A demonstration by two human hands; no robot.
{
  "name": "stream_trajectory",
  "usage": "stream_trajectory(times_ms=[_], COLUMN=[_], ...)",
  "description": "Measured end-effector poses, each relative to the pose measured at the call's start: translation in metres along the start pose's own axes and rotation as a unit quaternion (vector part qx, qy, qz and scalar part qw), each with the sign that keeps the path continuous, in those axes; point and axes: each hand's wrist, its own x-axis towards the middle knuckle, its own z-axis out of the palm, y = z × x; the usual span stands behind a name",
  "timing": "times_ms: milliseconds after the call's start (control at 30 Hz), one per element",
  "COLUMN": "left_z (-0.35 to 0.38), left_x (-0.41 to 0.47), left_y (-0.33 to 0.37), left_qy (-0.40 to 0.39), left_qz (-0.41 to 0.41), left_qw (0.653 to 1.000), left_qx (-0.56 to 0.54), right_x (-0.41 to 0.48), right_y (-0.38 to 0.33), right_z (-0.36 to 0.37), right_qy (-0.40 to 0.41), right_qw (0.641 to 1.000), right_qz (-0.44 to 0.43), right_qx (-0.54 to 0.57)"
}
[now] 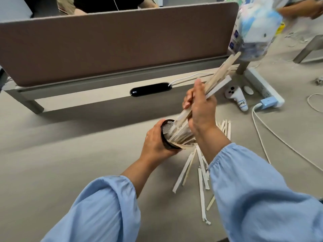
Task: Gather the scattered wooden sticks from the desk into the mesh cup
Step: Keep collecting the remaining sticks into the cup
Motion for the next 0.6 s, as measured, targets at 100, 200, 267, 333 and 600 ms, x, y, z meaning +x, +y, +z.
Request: stream_trajectory(times_ms=[100, 200, 267, 333, 600], left_z=[0.013, 0.028, 0.038, 0.048, 0.069], left_x=[0.003, 0.002, 0.000, -0.001, -0.013], left_y=[0.012, 0.023, 0.033, 0.044, 0.063], left_qy=[0.025, 0.048, 0.059, 0.076, 0.144], left_qz=[-0.041, -0.056, -0.061, -0.071, -0.105], left_qw=[0.999, 0.996, 0.995, 0.992, 0.979], left_qx=[-0.022, -0.039, -0.054, -0.069, -0.096], right_x=[-0.001, 0.005, 0.008, 0.010, 0.026], right_y=[0.013, 0.005, -0.006, -0.015, -0.035], right_z=[-0.019, -0.033, -0.041, -0.051, -0.076], right_qy=[-0.056, -0.130, -0.163, -0.191, -0.256], right_qw=[0.991, 0.970, 0.957, 0.944, 0.909], right_qz=[-0.013, -0.022, -0.032, -0.045, -0.037], right_qx=[-0.119, -0.205, -0.236, -0.265, -0.328])
